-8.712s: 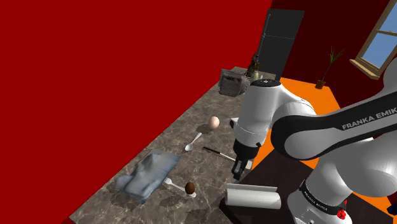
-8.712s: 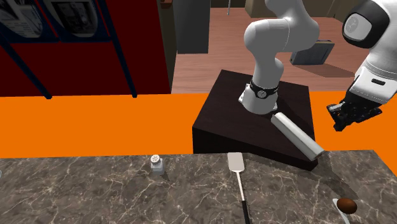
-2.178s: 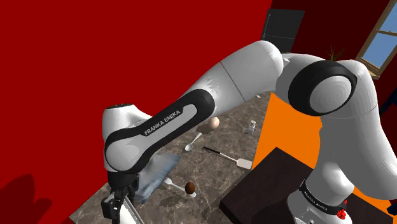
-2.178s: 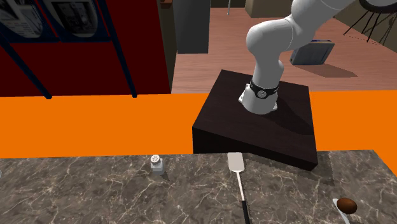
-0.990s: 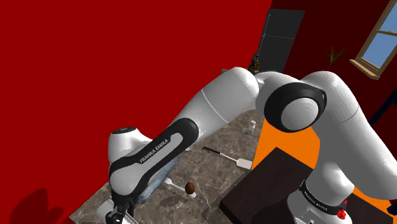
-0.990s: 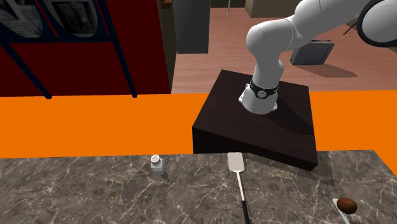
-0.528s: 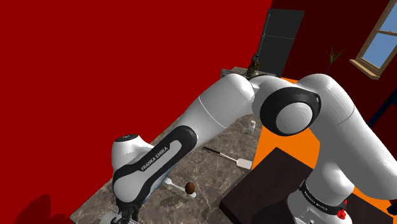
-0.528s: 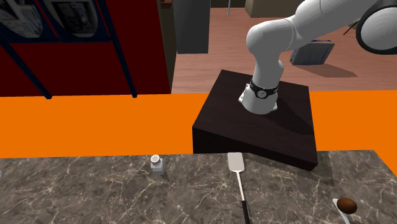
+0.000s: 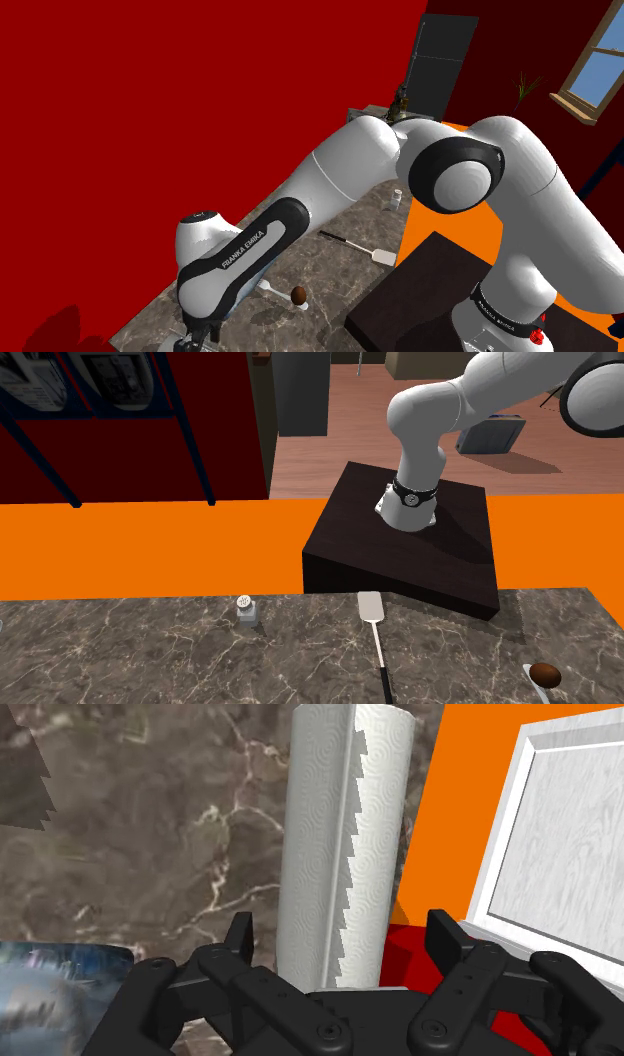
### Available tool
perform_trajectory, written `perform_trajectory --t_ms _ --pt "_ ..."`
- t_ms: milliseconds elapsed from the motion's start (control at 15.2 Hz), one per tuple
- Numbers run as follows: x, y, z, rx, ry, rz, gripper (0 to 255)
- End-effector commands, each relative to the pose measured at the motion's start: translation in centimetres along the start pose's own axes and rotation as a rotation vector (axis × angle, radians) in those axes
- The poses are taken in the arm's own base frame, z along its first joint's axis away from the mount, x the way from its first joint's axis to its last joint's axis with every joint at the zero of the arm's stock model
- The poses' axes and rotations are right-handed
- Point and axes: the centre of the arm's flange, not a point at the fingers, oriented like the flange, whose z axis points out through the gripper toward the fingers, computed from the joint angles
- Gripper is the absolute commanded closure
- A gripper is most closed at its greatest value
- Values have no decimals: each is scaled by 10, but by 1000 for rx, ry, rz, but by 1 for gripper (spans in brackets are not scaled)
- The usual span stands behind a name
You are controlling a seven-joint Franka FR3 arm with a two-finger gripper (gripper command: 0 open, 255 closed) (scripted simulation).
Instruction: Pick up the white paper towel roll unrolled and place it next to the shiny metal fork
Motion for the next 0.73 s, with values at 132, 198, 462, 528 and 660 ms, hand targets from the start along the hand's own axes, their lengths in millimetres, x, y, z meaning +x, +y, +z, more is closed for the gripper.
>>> perform_trajectory --t_ms 132,198,462,528,660 --pt "0 0 -13 0 0 0 0" --pt "0 0 -26 0 0 0 0" --pt "0 0 -50 0 0 0 0" --pt "0 0 -50 0 0 0 0" --pt "0 0 -50 0 0 0 0"
